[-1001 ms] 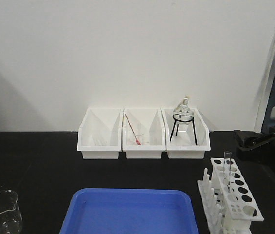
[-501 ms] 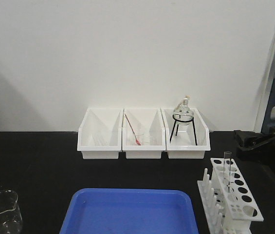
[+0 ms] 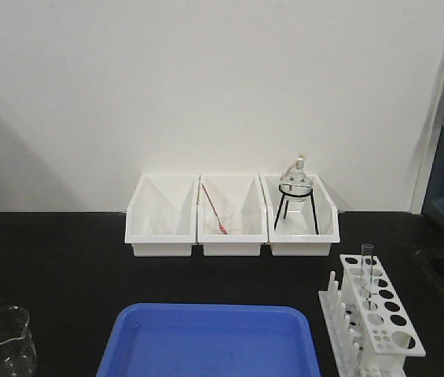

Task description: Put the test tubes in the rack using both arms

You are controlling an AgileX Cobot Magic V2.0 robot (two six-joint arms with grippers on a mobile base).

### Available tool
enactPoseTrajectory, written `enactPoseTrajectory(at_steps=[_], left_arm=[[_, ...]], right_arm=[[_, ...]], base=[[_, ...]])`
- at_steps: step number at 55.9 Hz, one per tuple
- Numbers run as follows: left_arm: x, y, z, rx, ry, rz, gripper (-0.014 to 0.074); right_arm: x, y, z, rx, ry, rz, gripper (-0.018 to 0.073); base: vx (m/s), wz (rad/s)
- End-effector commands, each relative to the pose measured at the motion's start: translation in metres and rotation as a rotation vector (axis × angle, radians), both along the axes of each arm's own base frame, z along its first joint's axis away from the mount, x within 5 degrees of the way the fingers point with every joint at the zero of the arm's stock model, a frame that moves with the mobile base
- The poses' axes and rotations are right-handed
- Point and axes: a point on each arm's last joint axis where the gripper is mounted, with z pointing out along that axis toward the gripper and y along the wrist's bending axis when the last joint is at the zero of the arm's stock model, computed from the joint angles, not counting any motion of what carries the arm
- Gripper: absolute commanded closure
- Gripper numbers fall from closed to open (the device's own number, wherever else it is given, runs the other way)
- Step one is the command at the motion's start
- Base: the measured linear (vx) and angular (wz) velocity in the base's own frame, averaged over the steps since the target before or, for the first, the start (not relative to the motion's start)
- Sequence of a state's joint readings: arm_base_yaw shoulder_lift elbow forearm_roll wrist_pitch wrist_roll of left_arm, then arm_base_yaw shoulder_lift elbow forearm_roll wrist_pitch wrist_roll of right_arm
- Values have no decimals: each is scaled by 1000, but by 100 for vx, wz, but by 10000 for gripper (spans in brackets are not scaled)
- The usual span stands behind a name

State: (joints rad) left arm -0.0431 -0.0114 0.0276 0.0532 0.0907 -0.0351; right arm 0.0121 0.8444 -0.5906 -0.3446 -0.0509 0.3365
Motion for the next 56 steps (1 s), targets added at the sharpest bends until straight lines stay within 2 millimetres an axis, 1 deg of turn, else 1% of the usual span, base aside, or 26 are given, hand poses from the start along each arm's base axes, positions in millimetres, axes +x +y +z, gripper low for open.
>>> enactPoseTrajectory(at_steps=[1, 2, 7, 13, 19, 24, 27, 30, 56], left_arm=[[1, 0, -2, -14, -54, -6, 605], [1, 0, -2, -14, -54, -6, 605], [1, 0, -2, -14, -54, -6, 605], [1, 0, -2, -14, -54, -6, 605], [1, 0, -2, -14, -54, -6, 605], [1, 0, -2, -14, -54, -6, 605], [1, 0, -2, -13, -53, -6, 605], [1, 0, -2, -12, -51, -6, 605], [1, 0, -2, -12, -50, -6, 605]], right_arm=[[-34, 0, -8, 2, -94, 3, 419], [-39, -1, -16, 8, -86, -1, 451], [-72, -2, -36, 28, -139, -12, 579], [-104, -3, -59, 1, -217, -21, 575], [-123, -3, -83, 21, -250, -22, 575], [-130, -3, -110, 18, -234, -22, 575], [-127, -3, -125, -4, -215, -23, 575], [-127, -4, -130, -6, -157, -25, 575], [-126, -4, -130, -15, -155, -24, 573]], base=[[0, 0], [0, 0], [0, 0], [0, 0], [0, 0], [0, 0], [0, 0], [0, 0], [0, 0]])
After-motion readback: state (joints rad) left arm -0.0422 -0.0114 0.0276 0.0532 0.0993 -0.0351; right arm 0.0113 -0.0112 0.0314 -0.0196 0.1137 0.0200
